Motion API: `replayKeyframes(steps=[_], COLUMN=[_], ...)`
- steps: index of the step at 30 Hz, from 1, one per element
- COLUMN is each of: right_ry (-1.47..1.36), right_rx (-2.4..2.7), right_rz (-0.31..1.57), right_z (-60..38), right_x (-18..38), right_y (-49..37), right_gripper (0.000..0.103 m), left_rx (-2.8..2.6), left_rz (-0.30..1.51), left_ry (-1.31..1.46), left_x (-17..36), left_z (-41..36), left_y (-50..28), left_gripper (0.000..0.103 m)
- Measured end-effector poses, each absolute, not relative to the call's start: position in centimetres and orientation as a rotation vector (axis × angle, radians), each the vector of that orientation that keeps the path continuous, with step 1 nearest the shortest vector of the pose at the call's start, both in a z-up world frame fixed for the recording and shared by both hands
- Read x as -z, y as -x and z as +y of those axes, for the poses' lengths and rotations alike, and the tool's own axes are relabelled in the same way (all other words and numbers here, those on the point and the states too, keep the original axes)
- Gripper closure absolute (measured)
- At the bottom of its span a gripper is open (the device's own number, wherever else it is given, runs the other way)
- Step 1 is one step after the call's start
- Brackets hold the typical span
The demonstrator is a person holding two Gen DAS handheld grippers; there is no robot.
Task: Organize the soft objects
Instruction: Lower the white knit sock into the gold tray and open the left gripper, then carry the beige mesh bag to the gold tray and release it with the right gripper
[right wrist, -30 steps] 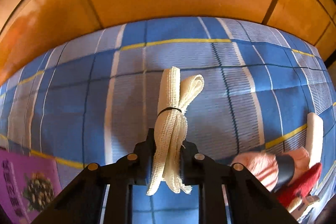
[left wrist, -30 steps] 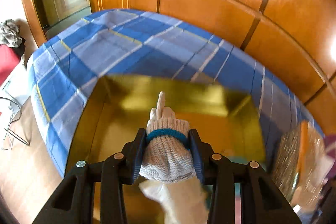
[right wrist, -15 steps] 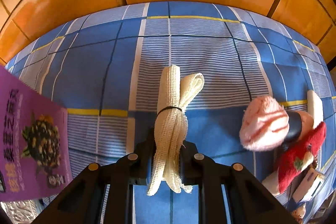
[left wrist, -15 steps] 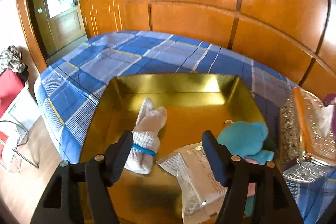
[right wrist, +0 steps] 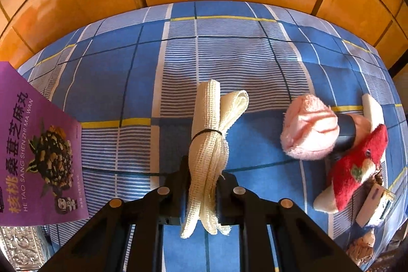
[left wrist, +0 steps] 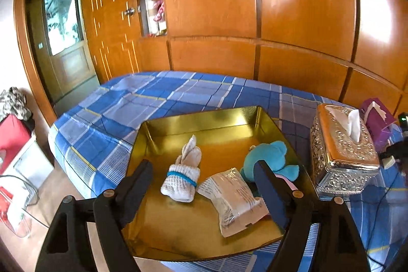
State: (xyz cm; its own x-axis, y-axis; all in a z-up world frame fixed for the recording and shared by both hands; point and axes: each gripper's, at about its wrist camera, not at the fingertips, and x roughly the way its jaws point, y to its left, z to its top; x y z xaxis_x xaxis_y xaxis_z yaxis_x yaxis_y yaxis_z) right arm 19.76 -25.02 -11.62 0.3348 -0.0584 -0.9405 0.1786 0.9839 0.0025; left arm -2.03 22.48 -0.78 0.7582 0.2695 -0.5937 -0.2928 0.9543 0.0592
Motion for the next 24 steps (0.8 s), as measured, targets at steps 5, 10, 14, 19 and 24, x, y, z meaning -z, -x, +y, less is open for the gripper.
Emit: replayKeyframes(steps=[5, 10, 14, 19, 24], right_ry=[-0.096, -0.06, -0.019, 0.039, 0.108], right_rx=[0.171, 0.176, 0.175, 0.149, 0.055], right_rz=[1.205, 1.164, 1.117, 1.042, 0.935], right_z=[-25.0, -24.4, -23.5, -21.6, -16.9], right_x=[10.0, 7.6, 4.5, 0.1, -5.4], right_y=[-20.8, -21.7, -23.2, -25.1, -26.1], right_gripper=[0.089, 0.089, 0.089, 0.089, 0.089], left_rx=[-0.305, -0.3, -0.293, -0.284, -0.279], left_rz=[0.606, 0.588, 0.576, 0.569, 0.569], left_ry=[-0.006, -0.044, -0.059, -0.077, -0.093], left_x=[-0.1, -0.4, -0.5, -0.4, -0.2], left_z=[22.0, 21.5, 21.0, 20.5, 20.2], left_y=[3.2, 4.0, 4.5, 5.0, 5.3], left_gripper=[0.02, 0.02, 0.02, 0.02, 0.02])
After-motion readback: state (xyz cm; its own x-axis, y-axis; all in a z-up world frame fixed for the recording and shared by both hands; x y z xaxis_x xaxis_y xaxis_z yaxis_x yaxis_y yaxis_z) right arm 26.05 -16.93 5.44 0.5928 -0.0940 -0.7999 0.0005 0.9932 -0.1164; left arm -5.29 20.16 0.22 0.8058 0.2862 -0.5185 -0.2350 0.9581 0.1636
